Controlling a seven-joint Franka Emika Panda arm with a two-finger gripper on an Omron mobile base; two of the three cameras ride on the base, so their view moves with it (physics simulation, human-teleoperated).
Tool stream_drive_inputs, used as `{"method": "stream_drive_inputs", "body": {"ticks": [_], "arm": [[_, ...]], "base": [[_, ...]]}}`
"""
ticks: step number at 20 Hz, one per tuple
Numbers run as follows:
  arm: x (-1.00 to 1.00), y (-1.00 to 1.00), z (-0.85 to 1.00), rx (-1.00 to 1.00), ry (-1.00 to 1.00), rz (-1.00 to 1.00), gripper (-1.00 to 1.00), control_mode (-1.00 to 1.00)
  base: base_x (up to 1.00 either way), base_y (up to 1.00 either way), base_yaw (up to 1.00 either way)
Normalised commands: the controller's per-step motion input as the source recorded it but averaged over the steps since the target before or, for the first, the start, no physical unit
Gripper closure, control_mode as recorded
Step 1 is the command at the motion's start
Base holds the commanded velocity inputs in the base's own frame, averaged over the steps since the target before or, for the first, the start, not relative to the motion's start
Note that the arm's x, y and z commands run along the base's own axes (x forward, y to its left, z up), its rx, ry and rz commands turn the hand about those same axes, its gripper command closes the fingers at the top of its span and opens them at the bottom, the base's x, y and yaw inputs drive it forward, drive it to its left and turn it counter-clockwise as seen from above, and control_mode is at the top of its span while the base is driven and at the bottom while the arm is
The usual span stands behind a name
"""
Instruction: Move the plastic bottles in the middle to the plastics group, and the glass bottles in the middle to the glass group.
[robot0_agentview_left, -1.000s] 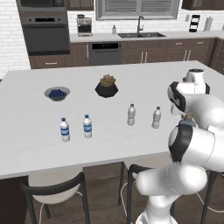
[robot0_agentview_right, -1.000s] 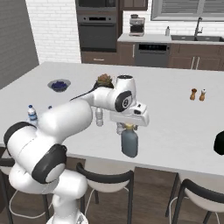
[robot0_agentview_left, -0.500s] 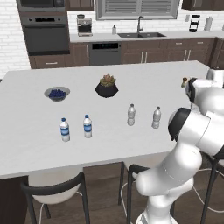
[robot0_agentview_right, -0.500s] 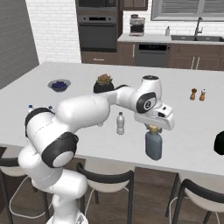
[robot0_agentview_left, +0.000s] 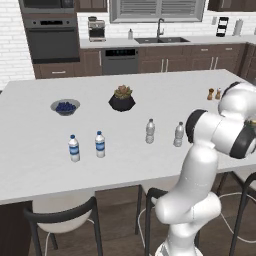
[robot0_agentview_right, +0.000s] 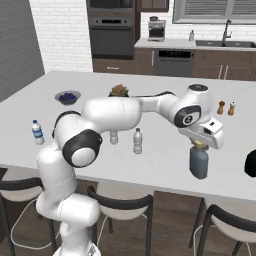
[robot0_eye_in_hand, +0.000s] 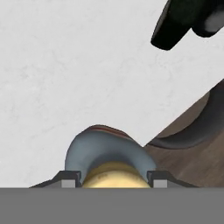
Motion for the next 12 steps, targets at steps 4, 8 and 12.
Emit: {"method": "stream_drive_inputs", "body": {"ticks": [4,8,12], "arm": [[0.22,-0.56,0.04,0.1,-0.22,-0.03,1.0,-1.0],[0.21,-0.25,-0.11,0.04,-0.09,-0.03,1.0,-1.0],[0.31,-0.23,-0.12,-0.01,0.0,-0.09,1.0,-1.0]], "base": [[0.0,0.0,0.0],[0.0,0.0,0.0],[0.0,0.0,0.0]]}}
